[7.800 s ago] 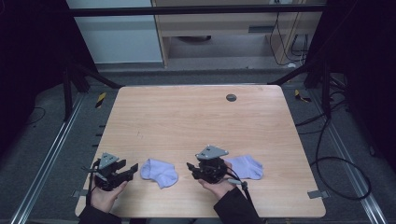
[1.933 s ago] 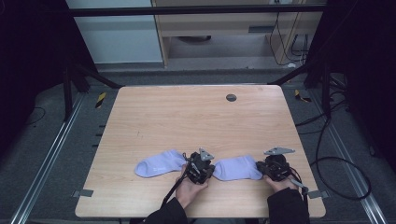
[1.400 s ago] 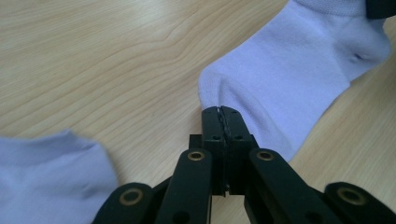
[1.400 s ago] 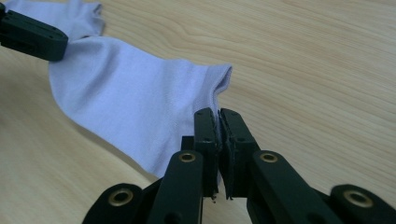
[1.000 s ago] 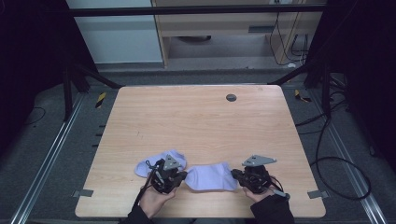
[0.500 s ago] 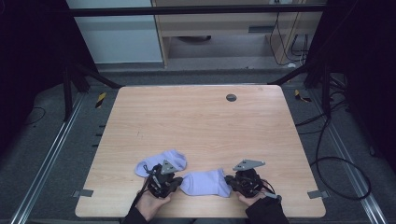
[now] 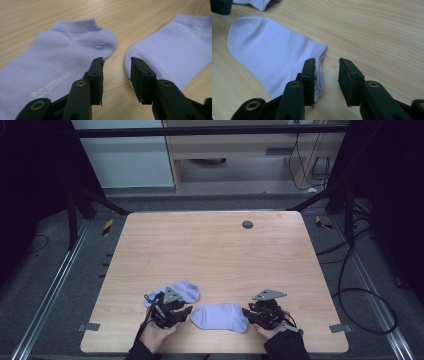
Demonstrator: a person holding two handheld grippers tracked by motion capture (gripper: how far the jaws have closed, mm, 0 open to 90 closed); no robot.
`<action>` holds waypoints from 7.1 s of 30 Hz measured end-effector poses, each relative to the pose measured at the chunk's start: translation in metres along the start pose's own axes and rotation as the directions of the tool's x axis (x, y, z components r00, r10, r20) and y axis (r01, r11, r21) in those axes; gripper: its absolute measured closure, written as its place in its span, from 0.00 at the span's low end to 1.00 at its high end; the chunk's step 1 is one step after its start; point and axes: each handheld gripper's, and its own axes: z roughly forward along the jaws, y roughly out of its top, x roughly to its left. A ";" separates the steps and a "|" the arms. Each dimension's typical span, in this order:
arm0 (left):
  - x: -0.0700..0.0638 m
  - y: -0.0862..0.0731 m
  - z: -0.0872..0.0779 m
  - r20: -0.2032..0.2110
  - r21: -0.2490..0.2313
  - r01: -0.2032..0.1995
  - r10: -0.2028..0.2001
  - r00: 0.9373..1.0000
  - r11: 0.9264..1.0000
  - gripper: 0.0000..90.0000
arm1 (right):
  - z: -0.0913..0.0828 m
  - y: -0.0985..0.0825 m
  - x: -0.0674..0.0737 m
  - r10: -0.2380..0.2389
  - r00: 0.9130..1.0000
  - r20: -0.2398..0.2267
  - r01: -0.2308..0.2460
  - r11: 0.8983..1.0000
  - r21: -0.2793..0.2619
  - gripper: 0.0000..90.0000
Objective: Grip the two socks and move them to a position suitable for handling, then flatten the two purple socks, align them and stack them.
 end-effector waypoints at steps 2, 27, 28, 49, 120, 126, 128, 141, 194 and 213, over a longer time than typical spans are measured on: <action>0.007 0.001 -0.006 -0.014 -0.022 0.013 -0.013 1.000 1.000 0.65 | -0.001 0.001 -0.002 0.010 1.000 0.002 -0.010 1.000 -0.017 0.68; 0.094 -0.018 -0.051 -0.175 -0.142 0.148 -0.172 0.969 0.979 0.43 | 0.020 0.059 0.020 0.040 0.999 -0.021 -0.043 0.983 -0.178 0.42; 0.099 -0.021 -0.053 -0.180 -0.147 0.155 -0.180 0.967 0.977 0.43 | 0.024 0.065 0.025 0.028 0.999 -0.023 -0.031 0.983 -0.180 0.42; 0.117 -0.037 -0.038 -0.210 -0.038 0.176 -0.180 0.961 0.984 0.53 | 0.094 0.107 0.076 -0.039 0.998 -0.052 0.033 0.993 -0.110 0.51; 0.010 0.011 -0.024 0.081 -0.009 0.044 -0.043 0.996 0.999 0.96 | -0.019 0.037 0.027 -0.054 0.998 -0.037 0.050 0.992 -0.113 0.96; -0.003 0.011 -0.013 0.101 0.020 0.014 -0.016 0.995 1.000 0.96 | -0.026 0.020 0.022 -0.040 0.999 -0.029 0.037 0.995 -0.094 0.96; -0.007 0.010 -0.008 0.107 0.035 0.002 -0.005 0.994 0.999 0.96 | -0.025 0.016 0.020 -0.036 0.999 -0.032 0.034 0.996 -0.086 0.96; -0.012 0.007 0.005 0.108 0.069 -0.015 0.008 0.994 0.998 0.96 | -0.020 0.004 0.017 -0.023 0.999 -0.039 0.021 0.999 -0.043 0.96; 0.045 0.001 -0.025 -0.054 -0.129 0.031 -0.038 0.998 0.991 0.46 | -0.023 -0.002 -0.041 0.072 0.992 0.106 -0.044 0.969 -0.244 0.45; 0.096 -0.016 -0.034 -0.156 -0.154 0.054 -0.078 0.985 0.987 0.31 | -0.028 -0.019 -0.093 0.155 0.967 0.200 -0.100 0.960 -0.260 0.25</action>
